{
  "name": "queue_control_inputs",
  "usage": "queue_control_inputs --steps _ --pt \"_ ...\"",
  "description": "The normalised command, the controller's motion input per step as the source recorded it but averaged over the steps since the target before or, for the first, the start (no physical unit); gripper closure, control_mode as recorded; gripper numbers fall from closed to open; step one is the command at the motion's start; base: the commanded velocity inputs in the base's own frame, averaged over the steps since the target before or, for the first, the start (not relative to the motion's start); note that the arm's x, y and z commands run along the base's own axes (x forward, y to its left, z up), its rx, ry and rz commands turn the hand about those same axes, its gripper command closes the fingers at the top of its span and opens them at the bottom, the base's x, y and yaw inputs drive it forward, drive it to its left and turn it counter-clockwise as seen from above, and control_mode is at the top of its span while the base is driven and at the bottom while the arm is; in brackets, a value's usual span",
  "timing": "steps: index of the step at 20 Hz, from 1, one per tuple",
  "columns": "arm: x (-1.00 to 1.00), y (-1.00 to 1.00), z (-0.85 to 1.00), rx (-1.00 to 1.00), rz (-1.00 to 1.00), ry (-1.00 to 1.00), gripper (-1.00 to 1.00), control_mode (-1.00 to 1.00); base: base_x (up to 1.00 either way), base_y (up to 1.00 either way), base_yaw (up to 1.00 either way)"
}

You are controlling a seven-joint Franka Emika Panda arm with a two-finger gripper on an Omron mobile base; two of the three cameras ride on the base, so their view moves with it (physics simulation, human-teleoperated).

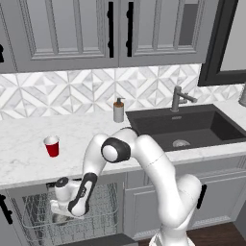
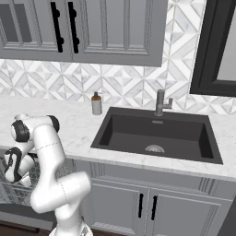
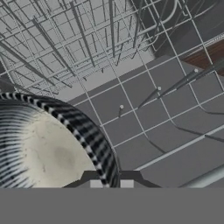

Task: Pick up the cup and bowl from the counter, place them in the dishwasher, and close the dishwasher door.

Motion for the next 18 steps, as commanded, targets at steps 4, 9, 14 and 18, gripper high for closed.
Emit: queue_control_inputs --steps 4,9,14,18 --pt "0.0 0.0 0.0 0.0 0.0 0.0 -1.0 -1.0 0.0 0.0 0.0" --pt "0.0 0.0 0.0 0.0 0.0 0.0 -1.0 -1.0 0.0 0.0 0.0" --pt "0.0 0.0 0.02 0.0 0.0 -0.01 -1.0 -1.0 0.0 0.0 0.0" --pt "0.0 -0.01 0.42 0.0 0.0 -0.02 -1.0 -1.0 0.0 0.0 0.0"
